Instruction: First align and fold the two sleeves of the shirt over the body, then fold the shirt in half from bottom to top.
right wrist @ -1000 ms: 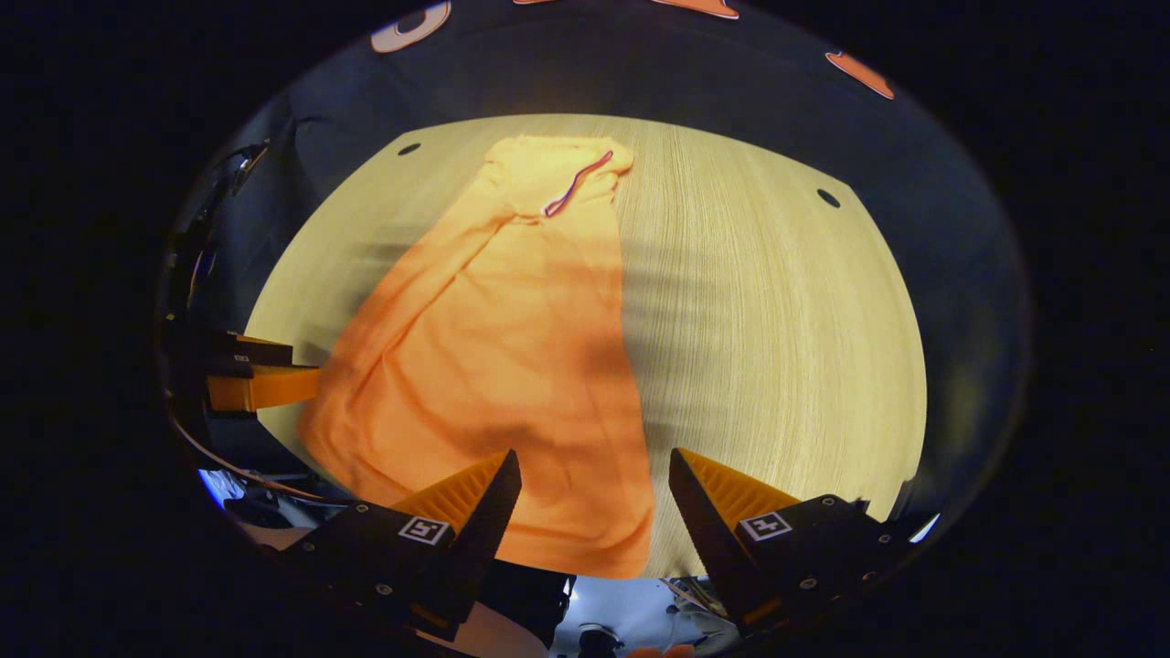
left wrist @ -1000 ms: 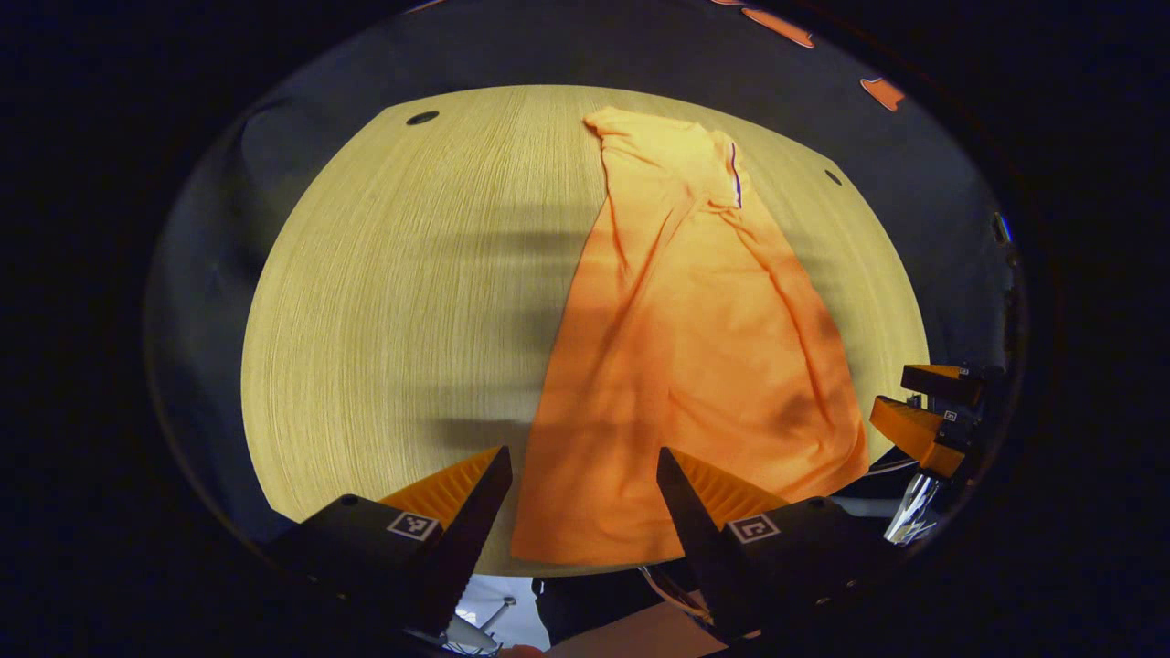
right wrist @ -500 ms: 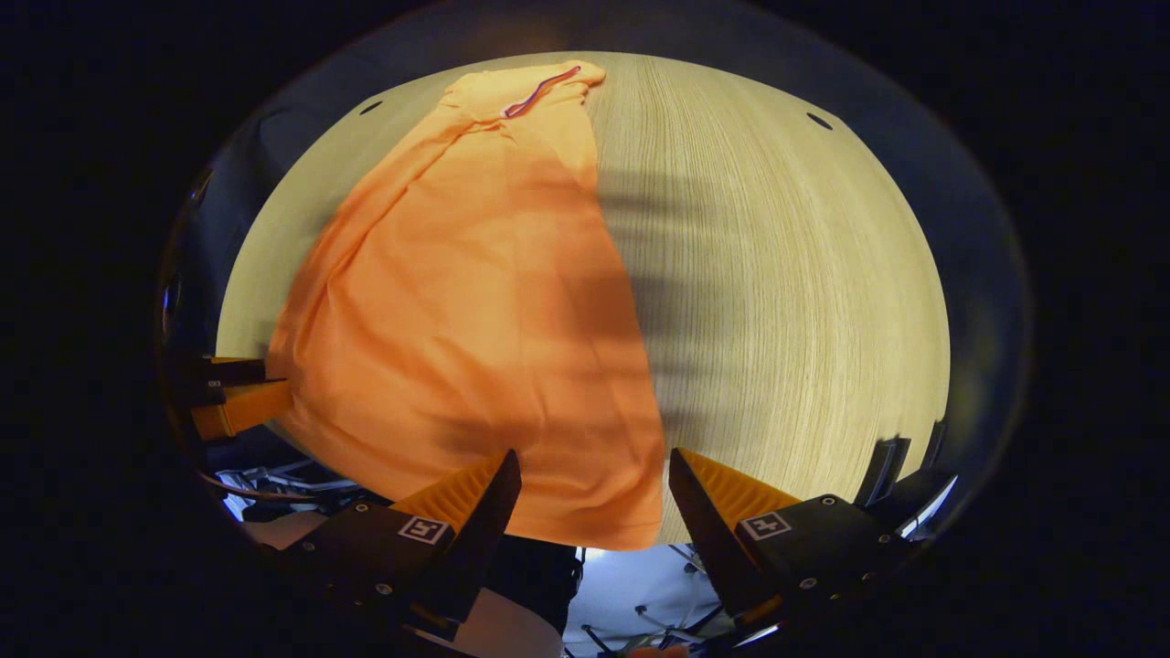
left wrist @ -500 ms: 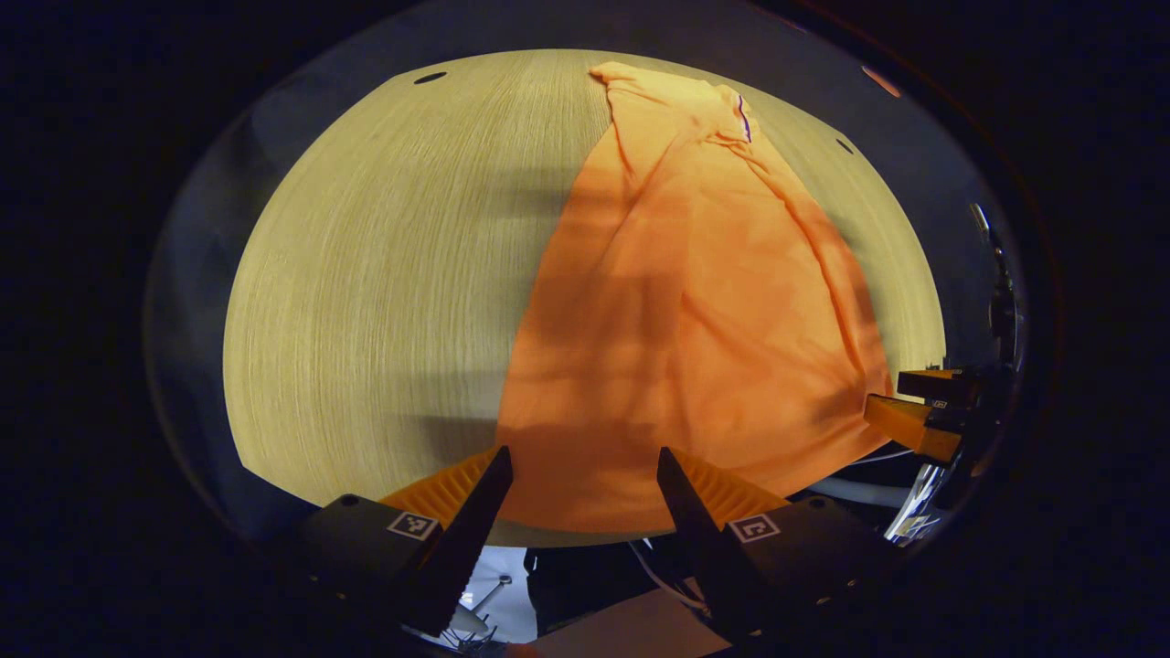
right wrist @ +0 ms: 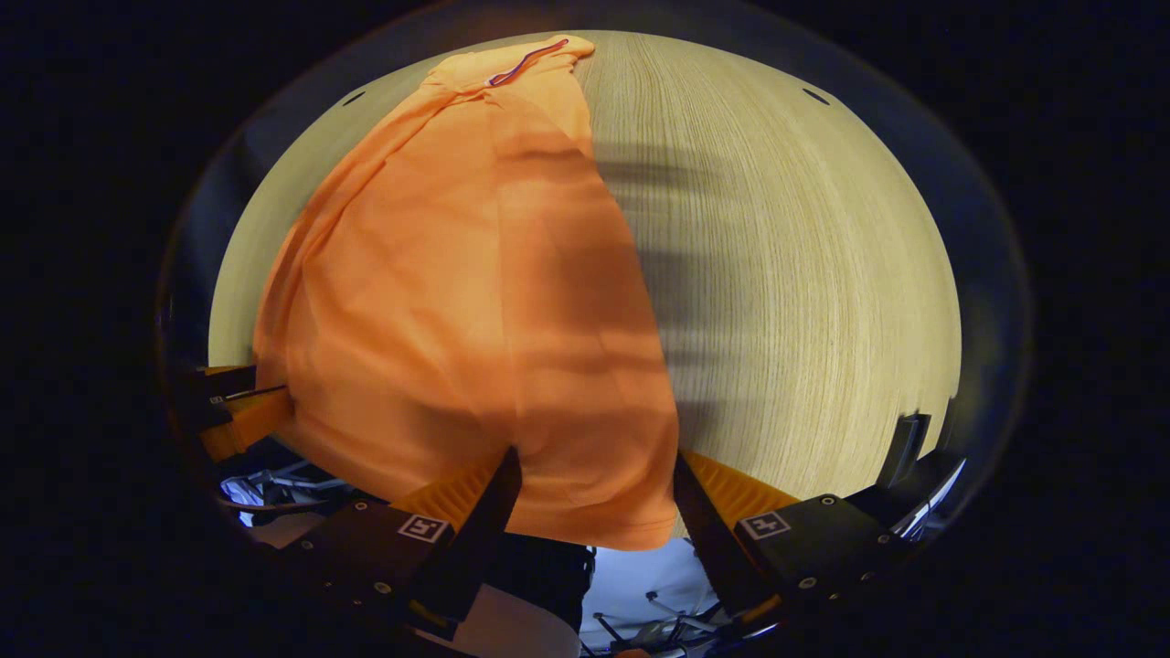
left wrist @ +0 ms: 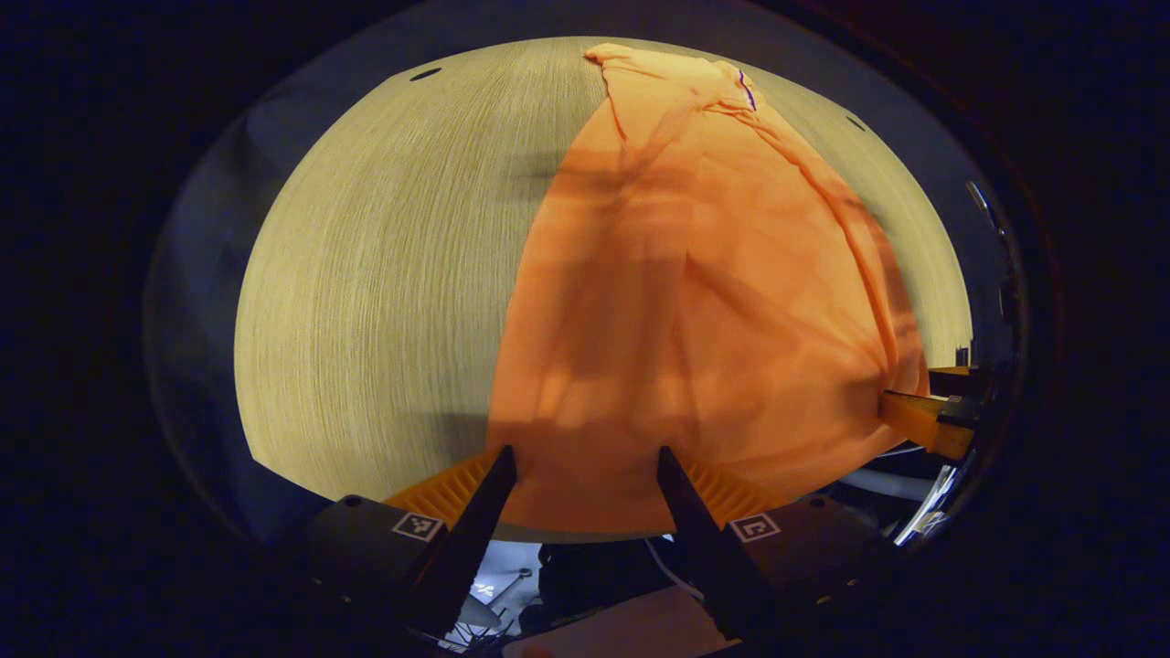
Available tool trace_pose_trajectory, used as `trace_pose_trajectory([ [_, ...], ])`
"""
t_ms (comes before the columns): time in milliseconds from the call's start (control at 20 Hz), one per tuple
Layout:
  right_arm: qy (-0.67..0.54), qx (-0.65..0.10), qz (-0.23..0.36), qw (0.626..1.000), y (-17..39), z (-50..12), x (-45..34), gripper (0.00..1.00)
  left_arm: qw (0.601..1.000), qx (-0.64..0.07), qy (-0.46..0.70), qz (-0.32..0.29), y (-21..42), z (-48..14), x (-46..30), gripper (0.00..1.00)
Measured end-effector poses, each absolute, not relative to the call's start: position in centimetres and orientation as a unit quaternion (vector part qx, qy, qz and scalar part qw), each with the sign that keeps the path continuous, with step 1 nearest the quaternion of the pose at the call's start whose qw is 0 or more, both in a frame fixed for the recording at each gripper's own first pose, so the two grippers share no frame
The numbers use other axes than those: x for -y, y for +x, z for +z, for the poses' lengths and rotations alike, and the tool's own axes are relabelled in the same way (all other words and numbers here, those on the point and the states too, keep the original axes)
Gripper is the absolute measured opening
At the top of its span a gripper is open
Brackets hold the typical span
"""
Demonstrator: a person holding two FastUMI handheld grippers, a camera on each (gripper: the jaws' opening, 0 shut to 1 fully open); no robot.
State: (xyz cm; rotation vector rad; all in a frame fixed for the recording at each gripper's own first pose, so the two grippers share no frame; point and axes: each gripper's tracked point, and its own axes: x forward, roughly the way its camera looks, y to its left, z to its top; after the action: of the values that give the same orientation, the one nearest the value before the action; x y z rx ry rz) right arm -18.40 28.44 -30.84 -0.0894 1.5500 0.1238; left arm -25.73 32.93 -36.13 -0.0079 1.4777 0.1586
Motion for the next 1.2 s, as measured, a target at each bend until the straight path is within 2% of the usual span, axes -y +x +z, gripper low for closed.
trace_pose_trajectory([
  [300, -0.034, -0.711, 0.047, 0.701, -18.7, -30.8, -28.4, 0.99, 0.728, -0.682, -0.007, 0.073, -25.8, -36.2, -32.9, 0.97],
  [350, -0.03, -0.71, 0.044, 0.702, -18.6, -30.9, -28.5, 0.91, 0.728, -0.681, -0.01, 0.077, -25.7, -36.1, -32.8, 0.94],
  [400, -0.034, -0.708, 0.05, 0.703, -18.7, -31.0, -28.5, 0.7, 0.729, -0.679, -0.014, 0.08, -25.8, -36.2, -32.7, 0.86],
  [450, -0.039, -0.704, 0.059, 0.706, -18.6, -30.8, -28.4, 0.65, 0.732, -0.677, -0.014, 0.079, -25.6, -36.2, -32.7, 0.78],
  [500, -0.038, -0.699, 0.064, 0.711, -18.5, -30.8, -28.5, 0.44, 0.736, -0.673, -0.011, 0.073, -25.5, -36.1, -32.6, 0.73],
  [550, -0.037, -0.697, 0.072, 0.713, -18.6, -30.7, -28.6, 0.3, 0.744, -0.665, -0.005, 0.063, -25.2, -36.1, -32.5, 0.58],
  [600, -0.034, -0.696, 0.085, 0.712, -18.8, -30.7, -28.9, 0.14, 0.752, -0.657, -0.004, 0.054, -25.0, -36.2, -32.2, 0.38],
  [650, -0.034, -0.693, 0.092, 0.715, -18.8, -30.5, -29.0, 0.12, 0.759, -0.65, -0.005, 0.05, -24.9, -36.1, -32.1, 0.18],
  [700, -0.028, -0.685, 0.084, 0.723, -18.5, -31.0, -29.1, 0.12, 0.771, -0.635, -0.007, 0.043, -24.5, -36.1, -31.9, 0.06],
  [750, -0.041, -0.684, 0.094, 0.723, -18.9, -30.7, -29.2, 0.0, 0.773, -0.632, -0.01, 0.04, -24.6, -36.0, -31.8, 0.01],
  [1000, -0.04, -0.677, 0.103, 0.728, -18.3, -29.2, -29.5, 0.0, 0.769, -0.639, -0.019, 0.031, -24.8, -35.8, -31.6, 0.01],
  [1200, -0.026, -0.659, 0.105, 0.744, -16.0, -27.0, -29.5, 0.0, 0.781, -0.623, -0.03, 0.029, -23.8, -33.6, -31.6, 0.01],
])
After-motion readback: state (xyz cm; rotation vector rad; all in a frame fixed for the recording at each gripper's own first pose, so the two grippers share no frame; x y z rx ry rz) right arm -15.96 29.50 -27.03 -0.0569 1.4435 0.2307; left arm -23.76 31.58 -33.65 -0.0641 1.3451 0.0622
